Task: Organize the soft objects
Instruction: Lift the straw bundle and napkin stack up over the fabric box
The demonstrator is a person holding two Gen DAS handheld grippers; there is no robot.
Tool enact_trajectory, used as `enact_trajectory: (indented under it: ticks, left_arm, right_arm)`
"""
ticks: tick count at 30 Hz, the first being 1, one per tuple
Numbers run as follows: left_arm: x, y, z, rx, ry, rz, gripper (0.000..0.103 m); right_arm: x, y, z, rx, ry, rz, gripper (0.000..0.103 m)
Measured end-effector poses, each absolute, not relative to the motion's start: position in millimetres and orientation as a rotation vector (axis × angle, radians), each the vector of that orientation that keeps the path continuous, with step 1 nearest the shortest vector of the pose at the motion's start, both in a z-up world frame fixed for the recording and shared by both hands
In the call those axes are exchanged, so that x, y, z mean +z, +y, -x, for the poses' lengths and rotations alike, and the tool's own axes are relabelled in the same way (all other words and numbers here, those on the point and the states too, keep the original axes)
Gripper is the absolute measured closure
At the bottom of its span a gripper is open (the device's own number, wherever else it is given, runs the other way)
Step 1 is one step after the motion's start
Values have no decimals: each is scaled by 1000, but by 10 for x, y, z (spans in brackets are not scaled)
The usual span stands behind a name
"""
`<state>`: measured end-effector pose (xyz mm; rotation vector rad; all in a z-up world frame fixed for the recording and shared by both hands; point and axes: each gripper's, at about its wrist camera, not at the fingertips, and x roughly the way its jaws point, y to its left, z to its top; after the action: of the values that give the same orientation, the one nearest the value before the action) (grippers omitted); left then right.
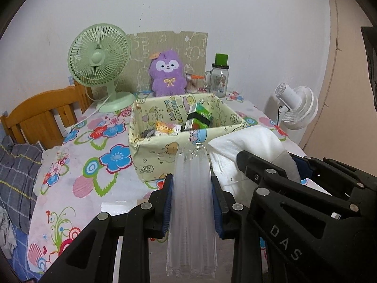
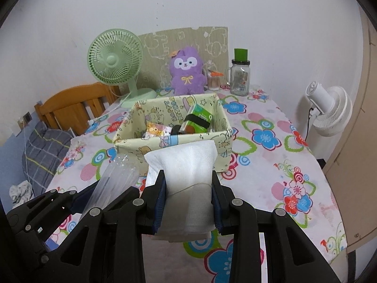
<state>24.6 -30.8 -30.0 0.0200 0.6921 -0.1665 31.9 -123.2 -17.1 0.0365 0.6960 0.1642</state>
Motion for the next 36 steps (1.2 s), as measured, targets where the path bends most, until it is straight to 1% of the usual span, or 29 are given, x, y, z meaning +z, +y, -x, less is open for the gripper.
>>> enact_trajectory:
  ticks: [21, 36]
  left_arm:
    - [5, -332, -293, -165, 651, -44, 74]
    - [94, -355, -584, -174, 650, -46, 74]
  right_arm:
    - [119, -1188, -403, 180, 659, -32, 66]
    - [200, -1213, -699, 172, 658, -33, 66]
